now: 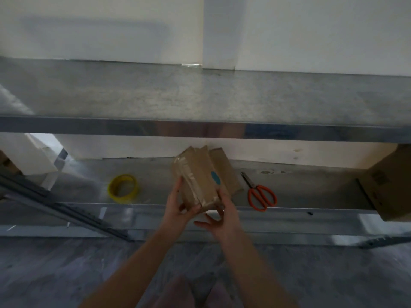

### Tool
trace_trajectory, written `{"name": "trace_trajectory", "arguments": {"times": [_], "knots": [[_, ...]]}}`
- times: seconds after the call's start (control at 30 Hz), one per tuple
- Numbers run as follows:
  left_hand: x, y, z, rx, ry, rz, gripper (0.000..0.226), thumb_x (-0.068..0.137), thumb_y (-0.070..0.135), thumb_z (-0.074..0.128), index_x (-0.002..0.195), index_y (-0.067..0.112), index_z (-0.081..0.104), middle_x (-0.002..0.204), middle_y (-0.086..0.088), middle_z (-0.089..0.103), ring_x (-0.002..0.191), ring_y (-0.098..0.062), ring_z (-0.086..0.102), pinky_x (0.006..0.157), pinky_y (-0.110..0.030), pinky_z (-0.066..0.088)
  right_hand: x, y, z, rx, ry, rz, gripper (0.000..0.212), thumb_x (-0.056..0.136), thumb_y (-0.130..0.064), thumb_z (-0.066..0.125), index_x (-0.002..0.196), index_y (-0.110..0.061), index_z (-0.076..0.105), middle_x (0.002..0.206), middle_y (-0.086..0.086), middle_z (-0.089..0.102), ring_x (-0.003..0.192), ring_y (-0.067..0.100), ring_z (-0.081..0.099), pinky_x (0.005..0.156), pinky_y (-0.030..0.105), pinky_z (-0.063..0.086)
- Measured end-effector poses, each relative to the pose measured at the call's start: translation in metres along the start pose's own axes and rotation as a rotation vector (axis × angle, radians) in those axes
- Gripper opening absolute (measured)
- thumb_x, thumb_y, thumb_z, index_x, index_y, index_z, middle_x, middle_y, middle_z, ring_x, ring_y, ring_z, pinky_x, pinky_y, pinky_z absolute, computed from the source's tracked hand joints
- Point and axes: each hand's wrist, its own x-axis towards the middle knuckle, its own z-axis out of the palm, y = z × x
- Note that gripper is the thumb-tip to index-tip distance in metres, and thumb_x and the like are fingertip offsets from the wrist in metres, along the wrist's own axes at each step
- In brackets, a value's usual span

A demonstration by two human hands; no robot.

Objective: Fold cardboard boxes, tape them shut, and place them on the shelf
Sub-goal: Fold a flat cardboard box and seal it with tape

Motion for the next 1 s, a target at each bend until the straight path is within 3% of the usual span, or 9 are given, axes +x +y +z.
{"name": "trace_trajectory", "arguments": {"times": [0.07,0.2,0.3,0.43,0.5,0.6,0.73,0.87,1.0], "knots": [[-0.006,0.002,0.003,-0.002,-0.013,0.004,0.085,0.076,0.030,0.078,0.138,0.055,0.025,0.146,0.013,0.033,0.130,-0.019,0.046,0.103,-0.048,0.045,-0.006,-0.001,-0.001,0.043,-0.071,0.024,0.047,0.083,-0.040,0.072,0.122,-0.018,0.057,0.122,0.013,0.055,0.114,0.044,0.056,0.084,0.063,0.053],[-0.009,0.009,0.000,0.299,0.159,0.009,0.089,0.072,0.061,0.064,0.146,0.031,0.025,0.151,-0.002,0.019,0.138,-0.021,0.026,0.112,-0.041,0.031,-0.002,0.003,-0.004,0.056,-0.055,-0.079,0.110,0.045,-0.038,0.097,0.141,-0.033,0.042,0.134,0.010,0.055,0.116,0.037,0.059,0.086,0.057,0.054],[-0.008,0.019,-0.007,0.457,0.159,0.136,0.084,0.085,0.041,0.068,0.150,0.023,0.018,0.157,-0.005,0.012,0.142,-0.015,0.016,0.111,-0.032,0.022,-0.003,-0.001,-0.009,-0.158,0.035,-0.298,0.139,0.044,-0.035,0.095,0.153,-0.039,0.008,0.150,0.003,0.041,0.130,0.023,0.048,0.104,0.046,0.045],[-0.008,0.027,-0.007,0.340,0.025,0.045,0.072,0.091,0.035,0.060,0.150,0.024,0.020,0.152,0.002,0.024,0.134,-0.004,0.027,0.110,-0.022,0.029,-0.003,0.001,-0.013,-0.415,-0.037,-0.508,0.107,0.070,0.004,0.082,0.151,-0.026,0.018,0.138,0.001,0.048,0.118,0.014,0.054,0.086,0.018,0.048],[-0.005,0.027,-0.002,0.332,-0.051,0.007,0.074,0.090,0.033,0.063,0.151,0.022,0.021,0.154,0.001,0.021,0.138,-0.010,0.027,0.113,-0.027,0.030,0.005,0.004,-0.010,-0.458,-0.124,-0.514,0.091,0.066,-0.001,0.084,0.141,-0.024,0.037,0.135,0.002,0.055,0.117,0.016,0.059,0.083,0.021,0.054],[0.000,0.030,-0.001,0.266,-0.074,-0.030,0.073,0.085,0.019,0.071,0.147,0.017,0.031,0.151,-0.002,0.025,0.133,-0.010,0.033,0.097,-0.005,0.034,0.002,0.005,-0.003,-0.328,-0.119,-0.400,0.119,0.047,-0.031,0.096,0.147,-0.030,0.031,0.140,0.001,0.052,0.122,0.020,0.056,0.098,0.046,0.052],[-0.004,0.028,-0.013,0.211,-0.244,0.014,0.069,0.086,0.022,0.070,0.145,0.023,0.035,0.148,0.008,0.023,0.127,0.012,0.033,0.096,-0.003,0.034,0.000,0.005,0.002,-0.364,-0.008,-0.425,0.125,0.054,-0.025,0.096,0.152,-0.028,0.018,0.144,-0.001,0.044,0.123,0.021,0.052,0.074,0.029,0.059],[-0.007,0.018,-0.033,0.262,-0.312,0.097,0.067,0.089,0.024,0.067,0.146,0.028,0.032,0.149,0.010,0.027,0.123,0.022,0.030,0.096,-0.001,0.030,0.008,0.009,0.008,-0.513,0.077,-0.470,0.119,0.053,-0.019,0.096,0.148,-0.015,0.024,0.142,0.001,0.043,0.128,0.020,0.047,0.105,0.044,0.047],[-0.005,0.009,-0.051,0.313,-0.375,0.077,0.066,0.092,0.029,0.061,0.148,0.032,0.026,0.146,0.014,0.031,0.120,0.024,0.031,0.095,0.002,0.027,0.005,0.019,0.015,-0.686,0.157,-0.606,0.120,0.054,-0.025,0.097,0.146,-0.015,0.020,0.133,-0.006,0.036,0.127,0.012,0.040,0.108,0.033,0.041]]}}
